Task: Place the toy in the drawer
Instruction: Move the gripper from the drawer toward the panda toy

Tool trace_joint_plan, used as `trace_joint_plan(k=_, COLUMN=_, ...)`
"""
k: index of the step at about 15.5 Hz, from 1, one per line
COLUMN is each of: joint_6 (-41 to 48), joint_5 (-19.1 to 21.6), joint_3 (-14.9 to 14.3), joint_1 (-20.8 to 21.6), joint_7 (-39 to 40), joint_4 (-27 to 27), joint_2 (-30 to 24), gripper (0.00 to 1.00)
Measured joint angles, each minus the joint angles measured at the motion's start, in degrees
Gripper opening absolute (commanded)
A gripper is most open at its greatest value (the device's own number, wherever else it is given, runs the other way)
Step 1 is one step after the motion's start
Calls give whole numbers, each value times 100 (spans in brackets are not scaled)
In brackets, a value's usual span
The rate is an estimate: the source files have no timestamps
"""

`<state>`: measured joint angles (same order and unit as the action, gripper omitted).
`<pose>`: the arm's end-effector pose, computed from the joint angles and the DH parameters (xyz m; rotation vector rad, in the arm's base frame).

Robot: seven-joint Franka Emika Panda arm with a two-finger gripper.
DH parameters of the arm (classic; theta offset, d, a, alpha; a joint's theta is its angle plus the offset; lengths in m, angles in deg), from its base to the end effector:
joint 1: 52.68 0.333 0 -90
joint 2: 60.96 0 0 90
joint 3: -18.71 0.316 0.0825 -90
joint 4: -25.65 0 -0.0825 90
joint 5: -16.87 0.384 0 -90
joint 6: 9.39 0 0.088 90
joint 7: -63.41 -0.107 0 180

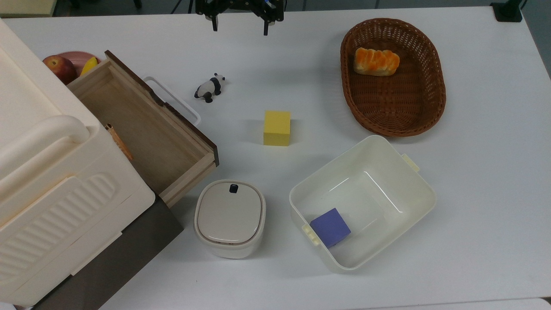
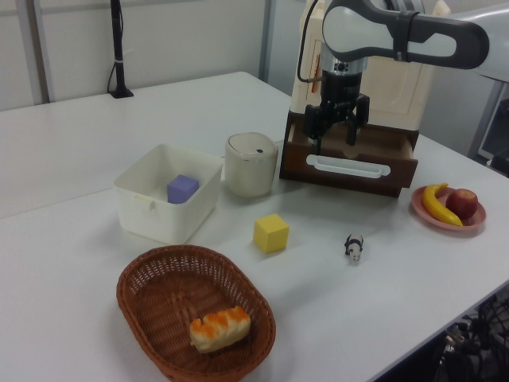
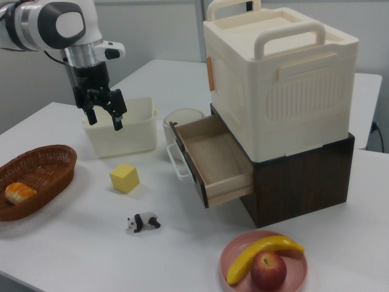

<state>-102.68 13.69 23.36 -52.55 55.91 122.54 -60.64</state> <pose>0.5546 0.0406 0.5696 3.0776 -0.0652 -0.0957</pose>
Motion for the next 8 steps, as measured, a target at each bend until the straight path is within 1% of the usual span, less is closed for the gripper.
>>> trace_joint_plan(k=3, joint_6=-173, joint_5=0, joint_3=-29, joint_1=-4, joint_7=36, joint_4=202, joint_2=-116, gripper=100)
trace_joint_plan(k=6, joint_6=-682, joint_5=-1, joint_3=-53, joint_1=-67, joint_7=59, joint_4=774, joint_2=-400, gripper=100)
trace_joint_plan(k=8, joint_6=-779, joint_5=-1, joint_3=-125, joint_1=-86, joint_7=-63, joint_4=1114, joint_2=-547, gripper=100)
